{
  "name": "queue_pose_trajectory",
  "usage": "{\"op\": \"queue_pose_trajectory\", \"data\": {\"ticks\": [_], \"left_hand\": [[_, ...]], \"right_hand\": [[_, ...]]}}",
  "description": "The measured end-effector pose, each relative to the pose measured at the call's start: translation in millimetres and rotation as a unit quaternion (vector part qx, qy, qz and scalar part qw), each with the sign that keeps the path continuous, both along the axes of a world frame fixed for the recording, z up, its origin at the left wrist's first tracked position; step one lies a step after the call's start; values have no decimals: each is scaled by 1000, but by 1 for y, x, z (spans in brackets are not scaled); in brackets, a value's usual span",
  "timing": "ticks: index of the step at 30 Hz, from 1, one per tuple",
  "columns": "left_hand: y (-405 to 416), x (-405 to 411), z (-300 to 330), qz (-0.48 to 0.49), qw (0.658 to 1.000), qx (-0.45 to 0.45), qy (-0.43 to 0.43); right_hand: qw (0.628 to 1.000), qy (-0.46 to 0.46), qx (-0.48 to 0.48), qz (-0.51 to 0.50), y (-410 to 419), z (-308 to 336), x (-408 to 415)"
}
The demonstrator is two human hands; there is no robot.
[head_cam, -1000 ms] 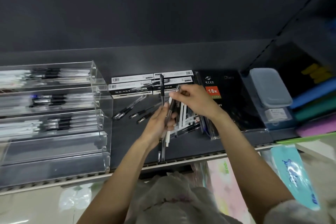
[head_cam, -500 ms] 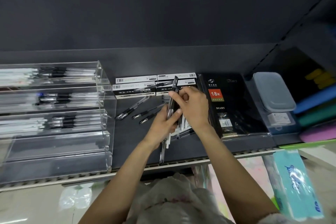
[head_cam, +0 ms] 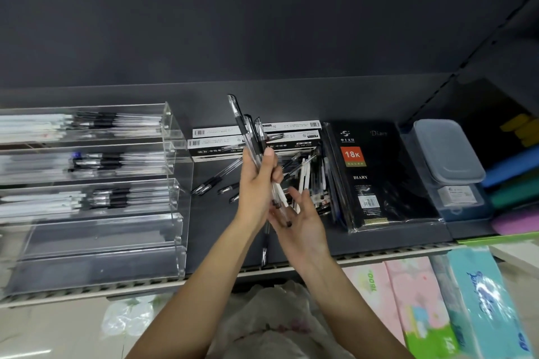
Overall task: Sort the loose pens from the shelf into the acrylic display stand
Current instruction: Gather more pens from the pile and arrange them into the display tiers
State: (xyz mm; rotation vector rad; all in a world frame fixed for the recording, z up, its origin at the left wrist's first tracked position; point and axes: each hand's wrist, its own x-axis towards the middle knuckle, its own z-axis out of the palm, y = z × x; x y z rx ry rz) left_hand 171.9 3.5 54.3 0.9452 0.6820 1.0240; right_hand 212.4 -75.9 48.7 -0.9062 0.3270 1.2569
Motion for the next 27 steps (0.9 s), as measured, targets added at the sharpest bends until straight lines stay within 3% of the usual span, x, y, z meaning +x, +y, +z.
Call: {"op": "queue_pose_trajectory", "data": {"ticks": [8,12,15,18,23,27], "left_hand": [[-18,0,-3,-19,993,-116,16],[-14,-8,0,-43,990,-132,-26],[-13,-17,-1,-56,992,-108,23],[-12,-25,-1,-75,989,-109,66],[-16,-37,1,-124,975,-156,97],[-17,-49,4,-148,966,-199,69]], "right_hand": [[997,22,75,1,17,14,0],[990,-122,66,37,17,16,-4],[940,-326,21,99,15,19,7],[887,-439,-1,143,22,25,24],[836,-484,-7,259,33,40,32],[839,-480,-20,256,32,32,29]]}}
